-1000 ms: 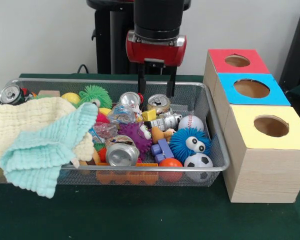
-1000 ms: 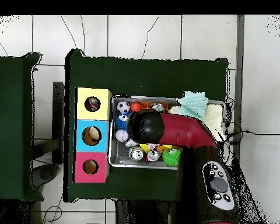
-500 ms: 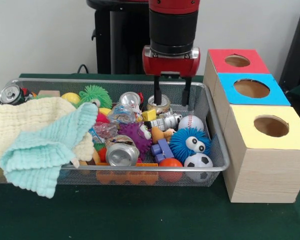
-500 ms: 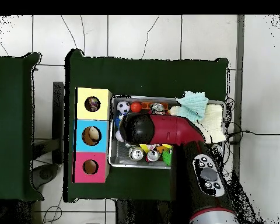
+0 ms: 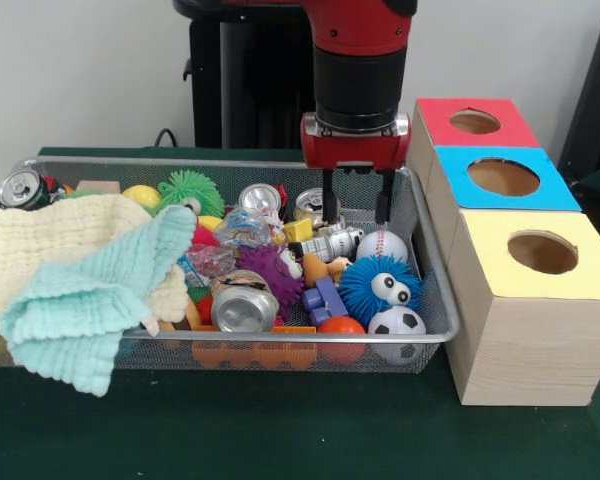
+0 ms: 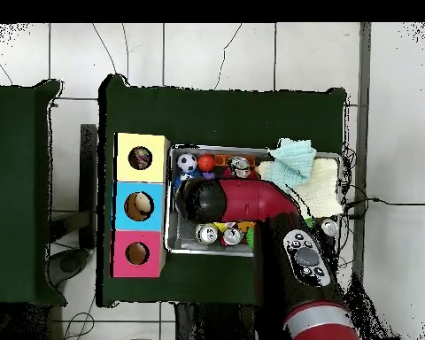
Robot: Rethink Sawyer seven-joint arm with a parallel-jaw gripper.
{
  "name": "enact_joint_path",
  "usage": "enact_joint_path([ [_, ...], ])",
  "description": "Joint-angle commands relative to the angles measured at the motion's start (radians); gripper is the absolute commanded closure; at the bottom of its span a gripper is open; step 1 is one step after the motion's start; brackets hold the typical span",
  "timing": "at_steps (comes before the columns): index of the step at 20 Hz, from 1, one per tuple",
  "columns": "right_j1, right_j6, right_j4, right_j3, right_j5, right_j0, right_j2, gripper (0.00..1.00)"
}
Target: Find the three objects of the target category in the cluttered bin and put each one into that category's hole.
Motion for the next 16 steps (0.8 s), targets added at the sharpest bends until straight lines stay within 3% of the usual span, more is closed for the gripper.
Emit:
enact_joint_path([
  [1,0.08,-0.019,-0.074,0.053,-0.096,-0.032,0.081,0.0],
  [16,0.127,0.055,-0.086,0.076,-0.203,-0.012,0.072,0.0],
])
